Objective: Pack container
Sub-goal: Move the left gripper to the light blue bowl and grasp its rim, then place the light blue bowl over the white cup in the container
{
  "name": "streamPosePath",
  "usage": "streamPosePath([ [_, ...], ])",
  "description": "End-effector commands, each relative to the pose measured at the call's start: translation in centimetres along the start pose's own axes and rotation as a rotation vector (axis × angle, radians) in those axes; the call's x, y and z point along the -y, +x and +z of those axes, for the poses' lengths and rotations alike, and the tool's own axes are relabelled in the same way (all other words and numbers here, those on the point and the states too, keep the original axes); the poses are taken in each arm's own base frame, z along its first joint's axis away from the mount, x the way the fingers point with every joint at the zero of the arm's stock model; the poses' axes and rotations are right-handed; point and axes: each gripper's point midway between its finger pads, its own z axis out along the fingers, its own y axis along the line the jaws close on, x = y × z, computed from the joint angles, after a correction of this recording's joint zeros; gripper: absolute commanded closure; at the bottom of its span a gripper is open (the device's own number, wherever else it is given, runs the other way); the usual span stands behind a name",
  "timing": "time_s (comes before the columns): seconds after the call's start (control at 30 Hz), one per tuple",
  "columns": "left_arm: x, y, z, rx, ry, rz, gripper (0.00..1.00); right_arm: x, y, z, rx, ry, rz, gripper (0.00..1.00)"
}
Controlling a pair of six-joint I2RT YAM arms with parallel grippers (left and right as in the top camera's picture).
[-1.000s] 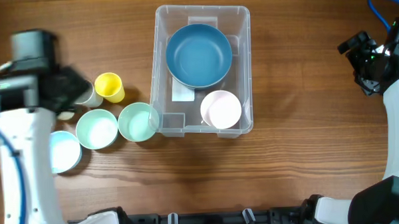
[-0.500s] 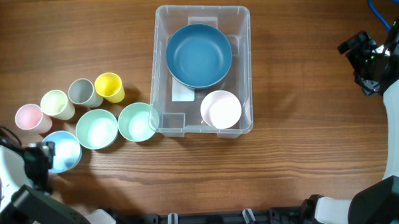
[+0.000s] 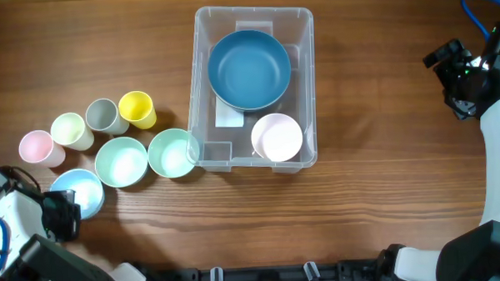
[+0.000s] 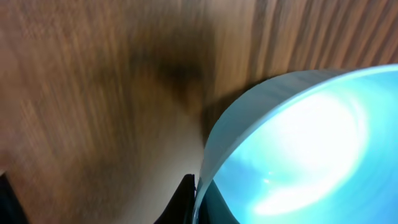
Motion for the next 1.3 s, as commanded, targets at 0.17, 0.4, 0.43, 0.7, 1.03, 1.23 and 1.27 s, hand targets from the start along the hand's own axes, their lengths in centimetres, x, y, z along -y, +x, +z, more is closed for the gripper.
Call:
streamPosePath([
  [0.17, 2.8, 3.3, -8.6, -0.1, 0.25, 0.152, 0.96, -0.2, 0.0, 0.1, -0.007, -0.006, 0.01, 0.0],
  [0.4, 6.8, 6.3, -17.2, -0.017, 0.574, 0.332, 0.96, -0.2, 0.0, 0.1, -0.007, -0.006, 0.01, 0.01],
  [0.43, 7.9, 7.4, -18.4, -0.005, 0.624, 0.412, 0.96, -0.2, 0.0, 0.1, -0.007, -0.006, 0.009, 0.0],
  [0.7, 15.9, 21.7, -21.7, 0.01, 0.869, 1.11, 0.96, -0.2, 0.0, 0.1, -0.007, -0.006, 0.01, 0.0],
  [1.03, 18.2, 38.6, -13.6, -0.067, 0.782, 1.623, 0.96, -0.2, 0.0, 0.1, -0.007, -0.006, 0.009, 0.0],
  [1.23, 17.9, 40.3, -9.1, -0.105, 0.658, 1.678, 0.92, -0.2, 0.0, 0.1, -0.007, -0.006, 0.01, 0.0],
  [1.27, 17.8, 40.3, -8.7, -0.11, 0.645, 1.679, 0.87, -0.2, 0.0, 0.1, -0.007, -0.006, 0.009, 0.0],
])
